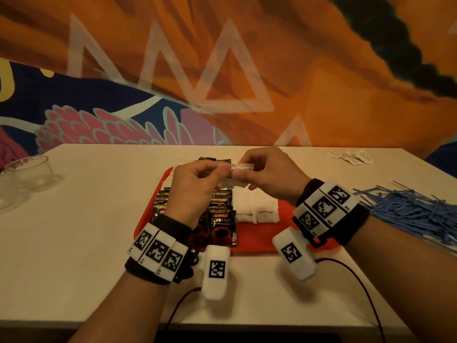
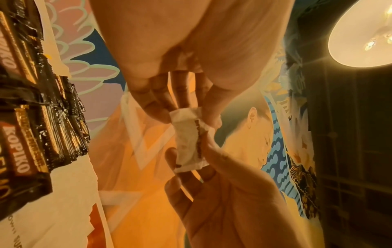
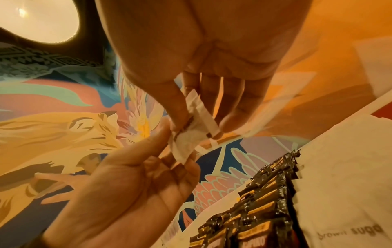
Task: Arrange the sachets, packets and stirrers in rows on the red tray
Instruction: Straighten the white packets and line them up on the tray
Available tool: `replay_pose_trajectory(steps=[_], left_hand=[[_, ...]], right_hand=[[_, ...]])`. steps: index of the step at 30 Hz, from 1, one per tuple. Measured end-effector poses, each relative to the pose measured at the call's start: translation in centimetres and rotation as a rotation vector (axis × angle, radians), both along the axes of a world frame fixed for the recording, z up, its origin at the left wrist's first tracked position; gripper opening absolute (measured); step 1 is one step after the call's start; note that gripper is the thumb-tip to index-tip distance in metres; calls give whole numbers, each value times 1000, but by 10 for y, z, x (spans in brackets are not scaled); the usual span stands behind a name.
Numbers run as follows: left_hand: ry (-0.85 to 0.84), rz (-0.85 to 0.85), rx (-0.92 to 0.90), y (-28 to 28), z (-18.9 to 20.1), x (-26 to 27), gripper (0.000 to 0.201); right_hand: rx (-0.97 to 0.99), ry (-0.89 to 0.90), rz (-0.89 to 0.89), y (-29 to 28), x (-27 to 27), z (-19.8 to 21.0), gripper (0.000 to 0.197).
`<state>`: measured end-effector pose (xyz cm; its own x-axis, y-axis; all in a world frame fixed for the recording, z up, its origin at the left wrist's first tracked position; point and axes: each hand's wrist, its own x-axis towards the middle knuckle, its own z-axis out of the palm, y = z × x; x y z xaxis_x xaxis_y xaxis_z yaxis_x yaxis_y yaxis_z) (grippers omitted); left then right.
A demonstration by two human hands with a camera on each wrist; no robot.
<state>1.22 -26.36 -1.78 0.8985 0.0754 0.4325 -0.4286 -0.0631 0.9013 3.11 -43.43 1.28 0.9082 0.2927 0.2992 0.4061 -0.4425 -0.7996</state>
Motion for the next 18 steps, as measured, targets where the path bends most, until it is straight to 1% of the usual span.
replay_pose_trajectory(steps=[2,6,8,10,13,18], left_hand=[[-8,17,6,0,-1,1,11],[-31,71,16,0,-4,3,15],[-38,98,33,-2,-6,4,16],[-18,82,21,-2,-7,4,15],[53,48,-64,1,-6,4,11],[129,-5,-159,13,-2,2,9]], right_hand=[[5,4,11,0,0,-2,10],[-60,-22,-35,-3,2,-5,12],[-59,12,-25,-4,1,-5,14],[-86,70,13,-7,1,-3,14],[-229,157,44,-15,3,-2,11],[-452,302,-81,-30,20,-21,11]])
